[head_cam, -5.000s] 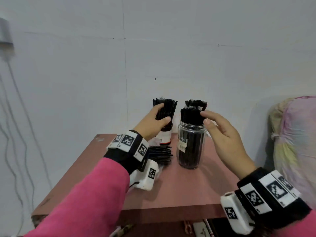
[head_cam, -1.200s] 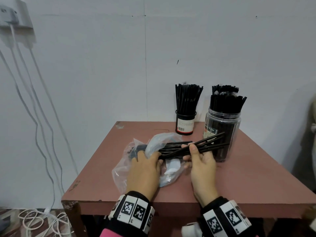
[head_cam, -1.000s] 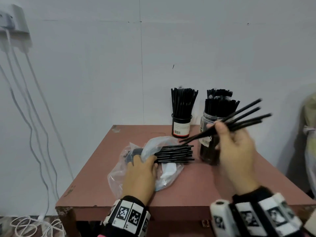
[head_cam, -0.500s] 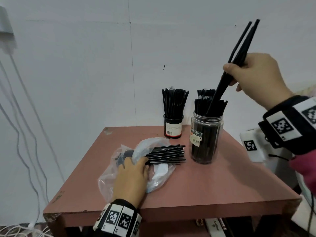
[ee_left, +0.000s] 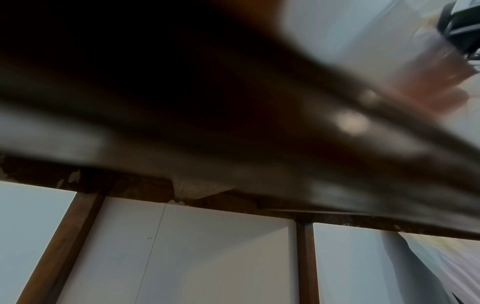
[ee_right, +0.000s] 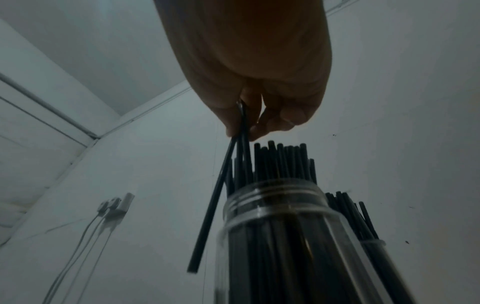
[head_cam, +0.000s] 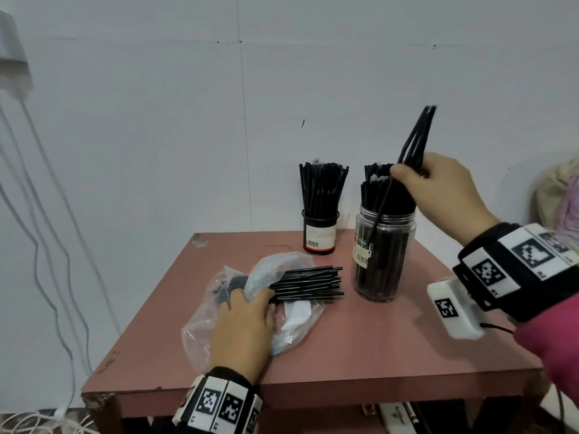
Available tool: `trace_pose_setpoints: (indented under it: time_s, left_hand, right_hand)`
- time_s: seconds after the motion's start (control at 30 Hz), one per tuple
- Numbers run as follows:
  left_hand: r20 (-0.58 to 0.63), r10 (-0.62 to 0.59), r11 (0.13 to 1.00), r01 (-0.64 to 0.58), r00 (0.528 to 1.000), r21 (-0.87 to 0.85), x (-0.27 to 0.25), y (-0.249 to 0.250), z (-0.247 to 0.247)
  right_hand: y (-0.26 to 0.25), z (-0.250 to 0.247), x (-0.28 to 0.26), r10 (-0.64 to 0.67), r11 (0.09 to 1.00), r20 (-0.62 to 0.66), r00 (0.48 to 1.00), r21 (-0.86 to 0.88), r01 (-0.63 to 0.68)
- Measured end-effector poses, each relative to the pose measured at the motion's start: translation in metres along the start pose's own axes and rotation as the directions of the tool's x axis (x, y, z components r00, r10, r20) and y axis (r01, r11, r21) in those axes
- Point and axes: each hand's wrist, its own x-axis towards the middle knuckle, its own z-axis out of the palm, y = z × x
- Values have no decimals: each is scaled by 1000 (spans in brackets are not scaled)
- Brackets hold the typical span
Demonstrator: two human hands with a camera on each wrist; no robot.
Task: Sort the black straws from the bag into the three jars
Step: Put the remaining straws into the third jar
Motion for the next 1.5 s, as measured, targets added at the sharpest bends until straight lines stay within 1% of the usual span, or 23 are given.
trace_pose_setpoints:
  time_s: [0.03, 0.17, 0.3, 0.4, 0.53, 0.57, 0.67, 0.8, 0.87, 0.93, 0.97, 1.03, 1.1, 1.17, 1.23, 1.3, 1.33, 1.4, 1.43, 1.5]
  left_hand:
    - [0, 1, 1000, -1, 1000, 0, 0, 0, 0]
    - [-8, 2, 1000, -2, 1000, -4, 0, 0, 0]
    - [-6, 0, 1000, 0, 1000, -6, 0, 1, -1]
    - [-1, -2, 1000, 2, 1000, 0, -1, 1, -1]
    - [-2, -8, 1000, 8, 1000, 5, -1, 2, -2]
    - [-3, -7, 1000, 7, 1000, 3, -1, 2, -2]
    - [0, -5, 1000, 5, 1000, 0, 0, 1, -1]
    - [5, -9, 1000, 9, 1000, 14, 0, -1, 0]
    - [6, -8, 1000, 8, 1000, 10, 0, -1, 0]
    - [1, -5, 1000, 5, 1000, 9, 0, 0, 0]
    - [-3, -4, 1000, 4, 1000, 5, 0, 0, 0]
    - [-7, -1, 1000, 1, 1000, 0, -1, 0, 0]
    - [-4, 0, 1000, 0, 1000, 1, -1, 0, -1]
    - [-2, 2, 1000, -2, 1000, -4, -1, 0, -1]
    - [-2, 6, 1000, -6, 1000, -7, -1, 0, -1]
    - [-5, 9, 1000, -9, 1000, -16, -1, 0, -1]
    - [-6, 9, 1000, -10, 1000, -19, -1, 0, -1]
    - [-6, 7, 1000, -7, 1000, -21, -1, 1, -2]
    - [-4, 3, 1000, -3, 1000, -20, -1, 1, -2]
    - [-1, -4, 1000, 4, 1000, -19, -1, 1, -2]
  right_hand:
    - [-2, -3, 3, 7, 1000, -43, 999, 27, -6]
    - [-8, -16, 18, -47, 994, -188, 981, 84, 64]
    - [-12, -20, 22, -76, 992, -220, 973, 81, 96]
    - [-10, -18, 21, -74, 996, -180, 981, 39, 83]
    - [-4, -8, 9, -39, 995, -41, 998, -93, 35]
    - [-1, -6, 5, -39, 993, -24, 999, -112, 36]
    - [5, 0, -3, -23, 996, -18, 1000, -89, 21]
    - [5, 0, -1, 21, 1000, 20, 1000, 9, -21]
    - [1, -5, 5, -28, 998, 2, 1000, 57, 28]
    - [-3, -7, 11, -127, 992, 12, 992, 10, 127]
    - [-4, -6, 13, -167, 985, 42, 985, -33, 168]
    - [-4, 2, 14, -189, 962, 147, 971, -172, 213]
    - [-2, 11, 11, -126, 921, 288, 949, -322, 220]
    - [1, 16, 5, -64, 918, 360, 931, -345, 197]
    - [3, 15, 0, -92, 943, 346, 934, -271, 194]
    - [5, 15, -4, -159, 956, 262, 952, -198, 215]
    - [5, 14, -7, -165, 963, 212, 963, -176, 203]
    - [3, 14, -10, -114, 980, 149, 982, -148, 136]
    - [3, 15, -11, -93, 983, 146, 985, -144, 114]
    - [8, 18, -10, -103, 979, 165, 981, -157, 129]
